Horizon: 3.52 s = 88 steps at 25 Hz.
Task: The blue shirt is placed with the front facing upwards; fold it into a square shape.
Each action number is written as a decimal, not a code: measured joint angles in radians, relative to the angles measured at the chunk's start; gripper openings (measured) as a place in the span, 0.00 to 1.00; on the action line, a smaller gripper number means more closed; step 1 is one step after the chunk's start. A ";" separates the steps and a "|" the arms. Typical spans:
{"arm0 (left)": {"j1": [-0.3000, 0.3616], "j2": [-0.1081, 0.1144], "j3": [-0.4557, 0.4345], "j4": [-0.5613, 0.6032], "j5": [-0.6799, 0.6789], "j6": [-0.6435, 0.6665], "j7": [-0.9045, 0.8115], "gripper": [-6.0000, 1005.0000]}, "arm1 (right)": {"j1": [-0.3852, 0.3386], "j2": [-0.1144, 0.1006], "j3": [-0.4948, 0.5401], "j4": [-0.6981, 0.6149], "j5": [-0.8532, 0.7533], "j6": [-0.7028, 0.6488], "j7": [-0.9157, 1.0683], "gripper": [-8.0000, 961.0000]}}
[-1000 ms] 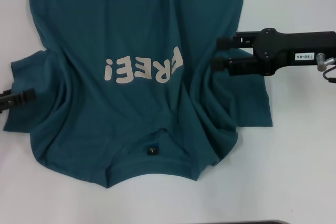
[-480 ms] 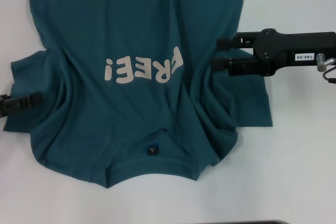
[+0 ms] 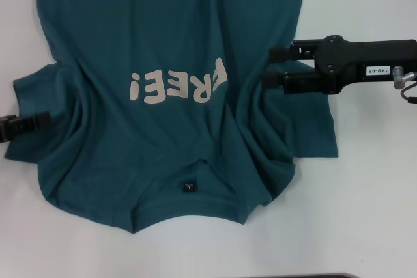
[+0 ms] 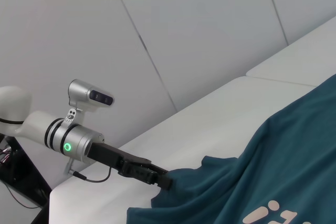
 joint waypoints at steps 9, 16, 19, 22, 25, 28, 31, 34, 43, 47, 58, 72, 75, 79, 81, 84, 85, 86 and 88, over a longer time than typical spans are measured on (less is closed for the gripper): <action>-0.010 -0.001 0.000 -0.009 0.012 0.006 -0.010 0.28 | 0.000 0.000 0.003 0.000 0.000 0.000 0.000 0.79; -0.013 0.004 -0.009 -0.012 0.012 0.005 -0.016 0.11 | 0.000 0.000 0.004 0.000 0.000 0.005 0.000 0.79; -0.015 0.013 -0.006 -0.019 0.013 0.005 -0.025 0.05 | 0.000 0.000 0.005 0.002 0.000 0.018 0.000 0.79; -0.012 0.022 -0.009 -0.047 0.014 0.004 -0.045 0.01 | 0.001 0.001 0.014 0.013 0.000 0.023 0.000 0.79; -0.007 0.035 -0.009 -0.077 0.020 0.003 -0.063 0.01 | 0.004 0.003 0.023 0.023 0.001 0.024 0.000 0.79; -0.006 0.052 -0.010 -0.088 0.023 0.007 -0.072 0.01 | 0.005 0.004 0.023 0.037 0.017 0.026 0.000 0.79; -0.008 0.070 -0.010 -0.089 0.025 0.008 -0.076 0.01 | 0.005 0.005 0.018 0.051 0.035 0.037 -0.003 0.79; -0.010 0.090 -0.010 -0.090 0.025 0.009 -0.085 0.01 | 0.010 0.005 0.017 0.067 0.040 0.050 -0.007 0.79; -0.019 0.140 -0.027 -0.092 0.025 0.014 -0.092 0.01 | 0.023 0.005 0.017 0.081 0.046 0.063 -0.008 0.79; -0.028 0.146 -0.027 -0.097 0.025 0.015 -0.103 0.01 | 0.026 0.005 0.017 0.081 0.047 0.063 -0.005 0.79; -0.027 0.145 -0.026 -0.140 0.025 0.028 -0.112 0.01 | 0.026 0.005 0.016 0.081 0.048 0.063 -0.002 0.79; -0.042 0.144 -0.036 -0.170 0.051 0.055 -0.138 0.01 | 0.024 0.005 0.015 0.090 0.047 0.062 -0.001 0.79; -0.043 0.130 -0.036 -0.180 0.050 0.079 -0.145 0.01 | 0.024 0.005 0.015 0.093 0.046 0.063 -0.001 0.79; -0.046 0.102 -0.033 -0.206 0.051 0.112 -0.177 0.01 | 0.025 0.005 0.015 0.094 0.043 0.063 -0.002 0.79; -0.048 0.087 -0.033 -0.219 0.051 0.132 -0.183 0.01 | 0.026 0.005 0.015 0.094 0.043 0.063 -0.003 0.79; -0.056 0.061 -0.035 -0.242 0.049 0.165 -0.202 0.01 | 0.026 0.005 0.015 0.094 0.043 0.063 -0.006 0.79; -0.059 0.055 -0.035 -0.249 0.049 0.174 -0.212 0.01 | 0.026 0.005 0.015 0.094 0.043 0.063 -0.006 0.79; -0.061 0.049 -0.035 -0.254 0.048 0.183 -0.221 0.01 | 0.026 0.005 0.015 0.094 0.043 0.063 -0.006 0.79; -0.066 0.037 -0.035 -0.267 0.045 0.203 -0.232 0.01 | 0.026 0.005 0.014 0.094 0.042 0.063 -0.007 0.79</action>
